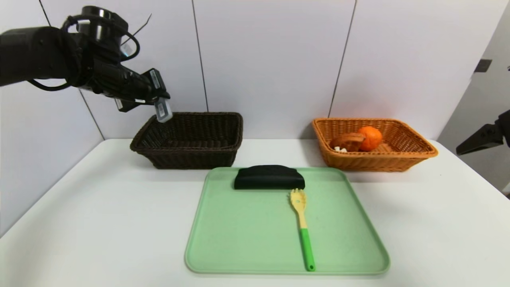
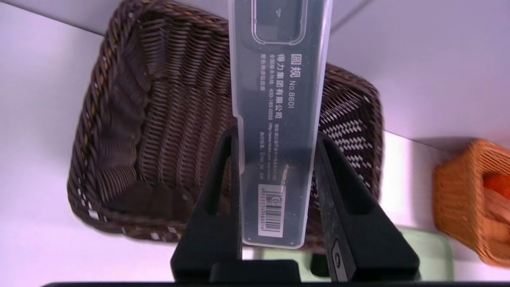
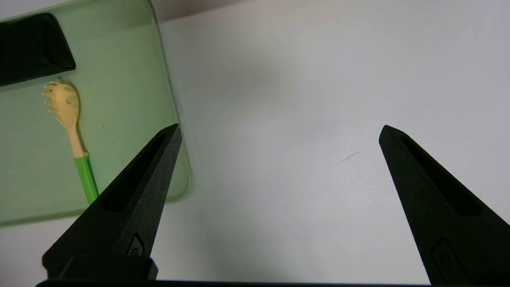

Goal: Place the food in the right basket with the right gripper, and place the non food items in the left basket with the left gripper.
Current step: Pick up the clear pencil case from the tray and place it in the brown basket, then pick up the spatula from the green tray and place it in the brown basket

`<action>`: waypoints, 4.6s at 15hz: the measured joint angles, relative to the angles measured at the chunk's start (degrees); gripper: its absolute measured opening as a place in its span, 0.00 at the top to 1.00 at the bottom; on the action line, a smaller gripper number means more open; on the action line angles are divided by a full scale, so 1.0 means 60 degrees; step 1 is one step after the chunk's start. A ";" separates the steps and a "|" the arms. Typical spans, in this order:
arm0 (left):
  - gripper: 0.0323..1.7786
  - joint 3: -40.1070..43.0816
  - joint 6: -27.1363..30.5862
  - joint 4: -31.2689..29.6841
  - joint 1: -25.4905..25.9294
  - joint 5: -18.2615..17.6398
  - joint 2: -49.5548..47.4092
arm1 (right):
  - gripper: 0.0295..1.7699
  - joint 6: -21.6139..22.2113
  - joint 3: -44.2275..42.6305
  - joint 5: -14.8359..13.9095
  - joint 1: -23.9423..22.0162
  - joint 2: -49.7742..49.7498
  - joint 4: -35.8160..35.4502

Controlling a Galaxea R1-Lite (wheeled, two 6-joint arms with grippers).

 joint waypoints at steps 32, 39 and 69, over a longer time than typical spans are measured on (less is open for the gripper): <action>0.30 -0.0043 0.0689 -0.1378 0.0276 0.0059 0.2458 | 0.03 0.0000 0.0039 -0.0037 0.0010 0.0165 -0.0142; 0.15 -0.0043 0.1337 -0.1646 -0.1859 0.0656 0.0307 | 0.03 0.0175 0.0039 -0.0041 0.0026 0.0211 -0.0144; 0.05 -0.0130 -0.1701 0.2434 -0.8733 0.4137 0.2664 | 0.03 0.0717 0.0563 0.0020 0.0000 0.0169 -0.0254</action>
